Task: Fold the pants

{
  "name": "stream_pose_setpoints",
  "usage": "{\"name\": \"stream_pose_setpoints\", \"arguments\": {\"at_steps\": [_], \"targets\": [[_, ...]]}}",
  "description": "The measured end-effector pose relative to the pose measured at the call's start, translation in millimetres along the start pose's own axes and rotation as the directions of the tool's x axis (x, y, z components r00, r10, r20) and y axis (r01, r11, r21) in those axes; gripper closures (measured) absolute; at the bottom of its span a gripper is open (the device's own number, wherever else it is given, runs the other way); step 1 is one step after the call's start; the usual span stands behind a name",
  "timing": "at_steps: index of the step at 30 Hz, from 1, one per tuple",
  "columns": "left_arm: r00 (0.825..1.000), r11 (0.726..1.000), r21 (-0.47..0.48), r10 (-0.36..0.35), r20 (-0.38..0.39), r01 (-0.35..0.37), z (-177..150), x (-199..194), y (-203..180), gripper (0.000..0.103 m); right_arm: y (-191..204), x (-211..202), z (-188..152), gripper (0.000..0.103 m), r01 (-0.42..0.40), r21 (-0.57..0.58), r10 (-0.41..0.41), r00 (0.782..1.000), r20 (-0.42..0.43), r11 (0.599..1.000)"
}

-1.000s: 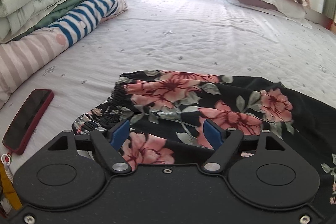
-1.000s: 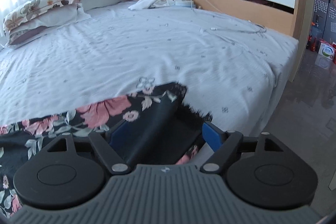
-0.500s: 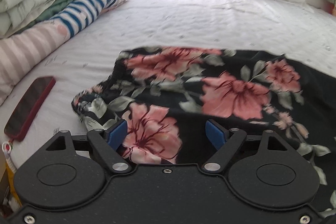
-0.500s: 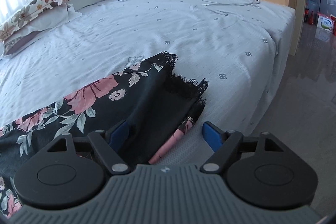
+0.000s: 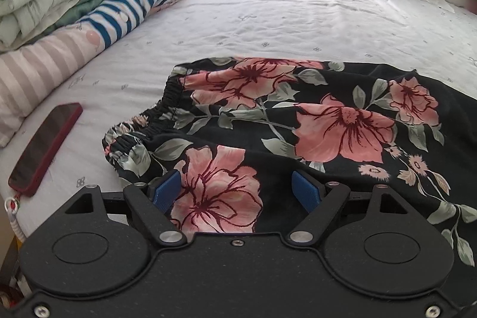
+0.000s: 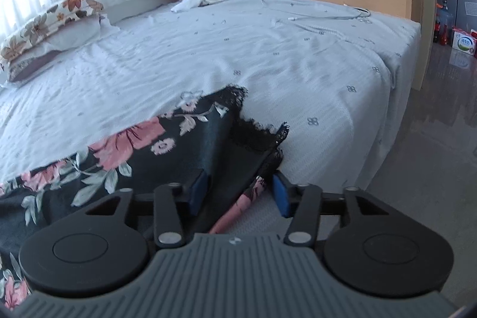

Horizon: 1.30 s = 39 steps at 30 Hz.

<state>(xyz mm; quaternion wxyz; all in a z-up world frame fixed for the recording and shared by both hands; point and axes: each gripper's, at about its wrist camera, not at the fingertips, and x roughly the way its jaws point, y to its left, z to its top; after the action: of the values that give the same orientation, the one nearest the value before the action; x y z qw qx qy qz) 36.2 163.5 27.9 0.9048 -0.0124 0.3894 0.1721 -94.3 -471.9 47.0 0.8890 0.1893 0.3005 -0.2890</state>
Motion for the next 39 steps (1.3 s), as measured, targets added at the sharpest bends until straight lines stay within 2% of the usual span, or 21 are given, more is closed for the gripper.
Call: {"name": "stream_pose_setpoints", "arguments": {"at_steps": [3,5,6,7,9,12,15,18,20,22,25,28,29,30,31,32,33,35,37,39], "targets": [[1.0,1.0,-0.032,-0.001,-0.01,0.0,-2,2,3,0.023,-1,8,0,0.054,-0.039,0.025,0.039,0.999,0.002,0.999],[1.0,0.999,-0.038,0.004,-0.006,-0.004,-3,2,5,0.023,-3,21,1,0.045,-0.046,0.036,0.046,0.999,0.001,0.998],[1.0,0.999,-0.04,0.007,-0.006,-0.007,-4,1,6,0.023,-5,26,2,0.047,-0.048,0.05,0.047,0.999,0.006,0.998],[1.0,0.999,-0.042,0.009,-0.005,-0.009,-4,1,7,0.023,-6,29,4,0.055,-0.054,0.071,0.053,0.999,0.013,0.996],[1.0,0.999,-0.049,0.01,-0.003,-0.01,-4,-1,10,0.023,-8,32,11,0.1,-0.045,0.12,0.045,0.999,0.004,0.992],[1.0,0.998,-0.063,0.007,0.002,-0.007,-4,-3,15,0.023,-6,29,16,0.099,-0.085,0.171,0.087,0.996,-0.004,0.982],[1.0,0.996,-0.084,-0.004,0.003,0.004,-4,-3,20,0.023,9,12,23,0.099,-0.098,0.137,0.095,0.995,0.034,0.986],[1.0,0.994,-0.108,-0.021,0.006,0.021,-5,-2,23,0.023,42,-10,34,0.099,-0.194,0.106,0.189,0.98,0.06,0.975],[0.999,0.992,-0.124,-0.032,0.009,0.033,-6,-2,25,0.023,80,-23,39,0.099,-0.288,0.047,0.285,0.957,0.06,0.956],[0.999,0.989,-0.139,-0.044,0.012,0.045,-7,-2,26,0.023,134,-34,36,0.099,-0.4,-0.038,0.401,0.916,0.012,0.916],[0.998,0.987,-0.149,-0.05,0.026,0.053,-10,-3,28,0.023,222,-44,7,0.099,-0.562,-0.186,0.546,0.827,-0.13,0.806],[0.997,0.985,-0.159,-0.062,0.035,0.067,-11,-5,31,0.023,290,-52,-37,0.097,-0.678,-0.276,0.619,0.734,-0.279,0.681],[0.997,0.983,-0.167,-0.067,0.039,0.073,-11,-6,32,0.023,307,-53,-51,0.096,-0.701,-0.295,0.625,0.713,-0.319,0.649],[0.996,0.981,-0.176,-0.072,0.042,0.079,-11,-6,34,0.023,321,-53,-65,0.089,-0.713,-0.31,0.619,0.7,-0.356,0.629],[0.996,0.979,-0.186,-0.08,0.044,0.086,-11,-7,36,0.023,331,-53,-77,0.072,-0.72,-0.322,0.61,0.693,-0.384,0.615],[0.995,0.976,-0.194,-0.087,0.044,0.094,-12,-7,37,0.022,339,-53,-88,0.064,-0.722,-0.331,0.599,0.691,-0.405,0.608],[0.995,0.975,-0.199,-0.093,0.045,0.1,-12,-7,39,0.022,343,-53,-96,0.05,-0.726,-0.337,0.59,0.686,-0.426,0.599],[0.994,0.974,-0.202,-0.097,0.047,0.104,-12,-7,40,0.022,345,-60,-113,0.033,-0.738,-0.34,0.59,0.672,-0.447,0.583],[0.994,0.974,-0.2,-0.097,0.051,0.105,-13,-7,41,0.022,337,-69,-121,0.031,-0.755,-0.344,0.606,0.655,-0.452,0.559],[0.994,0.975,-0.197,-0.097,0.054,0.106,-13,-8,40,0.022,329,-77,-123,0.023,-0.762,-0.351,0.618,0.647,-0.447,0.544]]}}
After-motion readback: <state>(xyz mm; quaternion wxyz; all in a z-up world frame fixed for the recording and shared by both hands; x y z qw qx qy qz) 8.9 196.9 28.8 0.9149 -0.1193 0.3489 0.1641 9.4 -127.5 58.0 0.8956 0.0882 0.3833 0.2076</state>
